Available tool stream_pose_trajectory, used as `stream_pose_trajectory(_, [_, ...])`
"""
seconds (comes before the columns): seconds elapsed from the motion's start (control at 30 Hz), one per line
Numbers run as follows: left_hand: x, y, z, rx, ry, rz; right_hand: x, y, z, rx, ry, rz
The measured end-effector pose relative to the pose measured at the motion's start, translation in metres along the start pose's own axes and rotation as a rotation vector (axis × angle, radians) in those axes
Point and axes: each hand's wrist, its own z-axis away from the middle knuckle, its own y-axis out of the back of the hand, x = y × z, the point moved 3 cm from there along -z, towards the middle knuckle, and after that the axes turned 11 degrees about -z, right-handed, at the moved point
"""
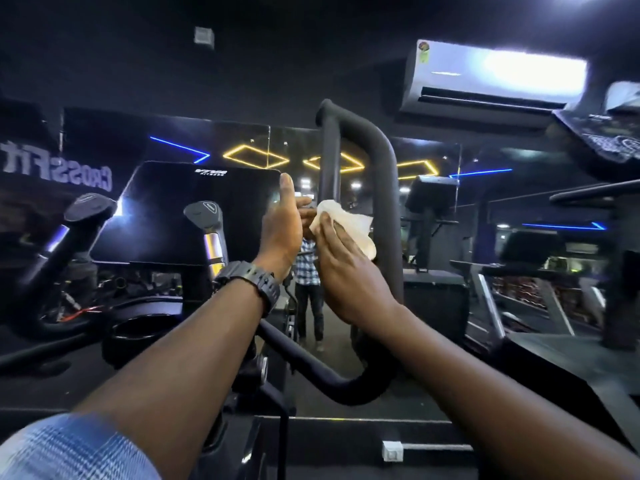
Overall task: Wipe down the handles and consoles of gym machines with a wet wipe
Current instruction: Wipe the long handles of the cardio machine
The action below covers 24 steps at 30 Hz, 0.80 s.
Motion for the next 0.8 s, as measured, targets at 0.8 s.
stream_pose_trajectory(0.8, [0.050, -0.009, -0.004, 0.092, -0.126, -0.092, 0.024, 0.028, -0.078, 0.073, 0.088, -0.169])
